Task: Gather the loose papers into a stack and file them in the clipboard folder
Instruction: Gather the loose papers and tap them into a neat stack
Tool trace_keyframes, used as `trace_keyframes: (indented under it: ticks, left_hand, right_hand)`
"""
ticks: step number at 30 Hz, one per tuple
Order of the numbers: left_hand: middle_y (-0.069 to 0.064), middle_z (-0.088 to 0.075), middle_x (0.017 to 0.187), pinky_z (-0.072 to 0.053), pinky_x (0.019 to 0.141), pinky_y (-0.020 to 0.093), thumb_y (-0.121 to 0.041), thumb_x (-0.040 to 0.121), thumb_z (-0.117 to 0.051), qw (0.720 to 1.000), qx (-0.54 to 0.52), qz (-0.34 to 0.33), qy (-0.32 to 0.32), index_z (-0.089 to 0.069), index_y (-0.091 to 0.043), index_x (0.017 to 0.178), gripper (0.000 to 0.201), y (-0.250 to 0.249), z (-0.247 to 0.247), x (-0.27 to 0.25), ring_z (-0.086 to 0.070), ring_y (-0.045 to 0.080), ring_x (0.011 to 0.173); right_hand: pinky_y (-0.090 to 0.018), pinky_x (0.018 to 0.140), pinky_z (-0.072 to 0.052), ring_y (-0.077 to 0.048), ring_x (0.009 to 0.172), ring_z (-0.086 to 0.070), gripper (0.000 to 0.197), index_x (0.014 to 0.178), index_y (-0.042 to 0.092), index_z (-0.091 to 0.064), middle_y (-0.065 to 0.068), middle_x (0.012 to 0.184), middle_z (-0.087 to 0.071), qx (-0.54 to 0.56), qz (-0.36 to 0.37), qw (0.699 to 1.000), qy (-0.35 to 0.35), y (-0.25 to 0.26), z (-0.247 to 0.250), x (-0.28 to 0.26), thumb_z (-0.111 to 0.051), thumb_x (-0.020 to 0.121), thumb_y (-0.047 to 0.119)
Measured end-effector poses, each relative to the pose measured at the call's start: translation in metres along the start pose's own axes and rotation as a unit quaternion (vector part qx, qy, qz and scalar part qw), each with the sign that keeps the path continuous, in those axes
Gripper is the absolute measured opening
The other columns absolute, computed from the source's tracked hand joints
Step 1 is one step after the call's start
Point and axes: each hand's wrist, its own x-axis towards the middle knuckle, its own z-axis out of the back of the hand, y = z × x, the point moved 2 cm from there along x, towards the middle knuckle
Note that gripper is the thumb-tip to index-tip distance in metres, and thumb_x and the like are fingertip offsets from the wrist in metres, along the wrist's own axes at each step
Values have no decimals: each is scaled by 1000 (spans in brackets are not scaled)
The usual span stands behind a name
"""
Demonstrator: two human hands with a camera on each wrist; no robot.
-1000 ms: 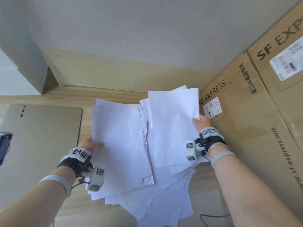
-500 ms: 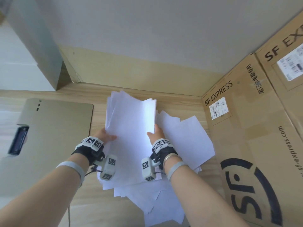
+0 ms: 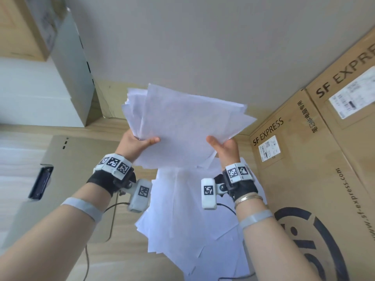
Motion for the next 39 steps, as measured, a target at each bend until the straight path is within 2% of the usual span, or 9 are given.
trace_keyframes:
  ticks: [5,10,15,18,21,25,30,33,39]
  left_hand:
    - [4,-65,100,-52,85,27,-27,47,-81,999,-14,-27,31,-58,-35,102,60,-22,8,-2,-64,7,88]
    - [9,-67,105,-49,96,49,-14,62,-79,1000,-4,-24,-5,-62,-25,94,38,-26,-3,-5,-64,28,102]
    - [8,-60,113,-48,95,41,-33,43,-84,999,-35,-10,12,-59,-43,99,62,-24,8,-3,-57,24,105]
    - [12,-66,109,-47,99,48,-33,40,-87,997,34,58,39,-63,-24,94,60,-4,5,-2,-61,31,110]
    - [5,-68,100,-50,94,45,-24,52,-84,998,44,45,-1,-63,-24,88,42,-2,3,-3,-63,31,106]
    - [10,-67,110,-48,96,45,-33,38,-81,995,42,81,35,-63,-22,98,64,12,9,-2,-62,27,107]
    - [6,-66,93,-47,97,48,-7,65,-79,991,86,99,-4,-61,-26,81,30,31,17,0,-61,27,94]
    - [18,-67,108,-47,97,52,-22,51,-79,985,115,127,15,-62,-19,91,44,46,18,-3,-61,35,107]
    - [18,-62,108,-46,96,49,-32,68,-71,983,154,99,12,-58,-11,105,44,46,16,6,-59,32,102]
  right_hand:
    - [-38,96,-48,-20,100,-60,48,94,43,-66,-9,116,-60,-39,0,999,38,4,-8,-9,-87,51,40]
    - [-30,88,-53,-10,84,-62,31,86,18,-61,-5,98,-67,-49,-17,999,5,-4,-15,-14,-74,71,-6]
    - [-25,78,-53,2,72,-65,35,75,24,-62,7,84,-66,-19,-40,999,18,-12,-10,-9,-73,70,-9]
    - [-26,85,-52,-12,85,-62,33,85,17,-59,-4,98,-65,-53,-78,994,47,-29,-16,-13,-73,70,-9]
    - [-12,69,-52,-1,73,-62,31,76,21,-60,7,84,-65,-25,-83,996,-3,-37,-15,-9,-74,71,-7]
    - [-23,75,-49,9,62,-64,31,75,22,-62,9,79,-65,-24,-124,992,2,-55,-19,-9,-77,69,-4]
    - [-14,65,-52,5,65,-65,30,77,21,-62,10,79,-66,-15,-135,991,-5,-62,-29,-9,-77,68,-4]
    - [-31,76,-54,-17,87,-67,29,90,11,-64,-2,92,-69,-89,-188,978,20,-76,-37,-13,-81,67,6]
    - [-13,69,-41,-13,88,-55,20,96,4,-62,-5,100,-61,-74,-166,983,22,-52,-34,-3,-71,78,3]
